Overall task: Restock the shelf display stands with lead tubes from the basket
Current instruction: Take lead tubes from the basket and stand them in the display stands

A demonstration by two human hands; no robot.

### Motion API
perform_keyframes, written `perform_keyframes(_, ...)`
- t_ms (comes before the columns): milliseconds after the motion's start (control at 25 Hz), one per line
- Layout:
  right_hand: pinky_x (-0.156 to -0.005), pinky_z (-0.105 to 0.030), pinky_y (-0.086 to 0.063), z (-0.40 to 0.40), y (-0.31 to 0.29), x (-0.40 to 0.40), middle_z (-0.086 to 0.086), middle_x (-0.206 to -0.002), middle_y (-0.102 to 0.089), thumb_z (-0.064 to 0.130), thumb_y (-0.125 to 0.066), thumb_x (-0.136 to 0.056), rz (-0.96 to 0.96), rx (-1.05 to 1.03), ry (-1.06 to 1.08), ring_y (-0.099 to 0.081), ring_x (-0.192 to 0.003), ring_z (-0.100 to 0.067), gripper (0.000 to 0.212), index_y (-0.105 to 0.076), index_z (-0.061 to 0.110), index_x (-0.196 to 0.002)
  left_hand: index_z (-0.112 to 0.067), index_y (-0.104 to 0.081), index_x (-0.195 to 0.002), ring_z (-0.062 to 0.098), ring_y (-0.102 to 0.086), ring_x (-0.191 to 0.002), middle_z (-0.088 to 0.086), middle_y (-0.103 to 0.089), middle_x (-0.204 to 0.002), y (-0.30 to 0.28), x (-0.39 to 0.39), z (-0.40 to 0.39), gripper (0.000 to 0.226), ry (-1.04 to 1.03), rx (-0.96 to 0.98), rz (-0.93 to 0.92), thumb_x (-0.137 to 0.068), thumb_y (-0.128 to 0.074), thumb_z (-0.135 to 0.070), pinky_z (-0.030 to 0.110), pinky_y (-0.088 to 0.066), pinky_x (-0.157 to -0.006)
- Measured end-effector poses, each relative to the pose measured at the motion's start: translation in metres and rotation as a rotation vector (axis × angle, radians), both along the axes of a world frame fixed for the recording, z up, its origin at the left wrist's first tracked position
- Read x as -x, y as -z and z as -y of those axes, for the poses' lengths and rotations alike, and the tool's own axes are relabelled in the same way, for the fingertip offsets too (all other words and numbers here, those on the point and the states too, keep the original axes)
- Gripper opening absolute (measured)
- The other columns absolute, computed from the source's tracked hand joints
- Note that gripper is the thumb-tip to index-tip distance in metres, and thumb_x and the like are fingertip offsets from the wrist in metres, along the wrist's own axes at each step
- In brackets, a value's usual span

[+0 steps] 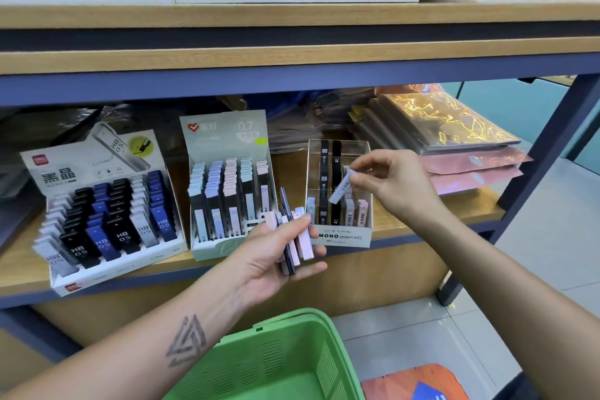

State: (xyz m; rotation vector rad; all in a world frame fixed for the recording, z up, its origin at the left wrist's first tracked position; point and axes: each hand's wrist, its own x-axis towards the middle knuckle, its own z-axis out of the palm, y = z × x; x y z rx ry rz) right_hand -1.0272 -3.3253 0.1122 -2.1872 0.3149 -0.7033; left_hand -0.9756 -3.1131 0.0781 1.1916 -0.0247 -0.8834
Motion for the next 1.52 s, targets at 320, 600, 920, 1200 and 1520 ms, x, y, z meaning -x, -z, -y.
perform_keyframes(320, -0.077, -0.021, -0.051, -0.026, -0.034, -0.052, 0.002, -0.1, -0.071, 0.019, -0.073, -0.091, -0.064, 0.403, -0.013, -0.063, -0.088, -0.008, 0.018, -0.075, 0.014, -0.109, 0.001, -0.068, -0.086, 0.02, -0.062, -0.056, 0.017, -0.067, -0.075, -0.009, -0.009, -0.021, 0.013, -0.027, -0.029, 0.028, -0.088, -0.072, -0.011, 0.021, -0.046, -0.038)
perform_keyframes(600, -0.078, -0.041, -0.063, 0.005, -0.042, -0.042, -0.003, -0.083, -0.075, 0.009, -0.08, -0.084, -0.078, 0.072, -0.008, -0.074, -0.074, -0.015, 0.009, -0.076, 0.015, -0.09, -0.002, -0.067, -0.085, 0.02, -0.062, -0.057, 0.015, -0.066, -0.076, -0.005, -0.015, -0.017, 0.011, -0.006, -0.03, 0.059, -0.089, -0.072, -0.011, 0.021, -0.045, -0.039)
perform_keyframes(920, -0.084, -0.043, -0.061, 0.039, -0.03, -0.017, -0.002, -0.076, -0.076, 0.01, -0.083, -0.08, -0.158, 0.022, 0.063, -0.074, -0.075, -0.016, 0.014, -0.075, 0.021, -0.08, -0.002, -0.067, -0.084, 0.022, -0.062, -0.06, 0.016, -0.066, -0.077, 0.0, -0.008, 0.009, 0.01, 0.03, -0.023, 0.038, -0.085, -0.074, -0.009, 0.022, -0.045, -0.038)
perform_keyframes(1200, -0.084, -0.043, -0.061, 0.039, -0.026, -0.017, -0.002, -0.081, -0.076, 0.01, -0.083, -0.081, -0.154, -0.007, 0.022, -0.074, -0.078, -0.016, 0.012, -0.076, 0.019, -0.084, 0.001, -0.067, -0.092, 0.021, -0.063, -0.058, 0.016, -0.067, -0.076, 0.004, -0.013, 0.008, 0.023, 0.012, -0.044, 0.036, -0.076, -0.079, -0.009, 0.021, -0.046, -0.038)
perform_keyframes(1520, -0.083, -0.032, -0.061, 0.027, -0.03, -0.026, -0.003, -0.086, -0.076, 0.011, -0.082, -0.082, -0.075, -0.05, -0.018, -0.073, -0.084, -0.017, 0.01, -0.077, 0.016, -0.089, -0.001, -0.069, -0.09, 0.022, -0.064, -0.06, 0.017, -0.068, -0.077, 0.006, -0.022, -0.002, 0.02, -0.002, -0.041, 0.053, -0.075, -0.079, -0.009, 0.022, -0.047, -0.038)
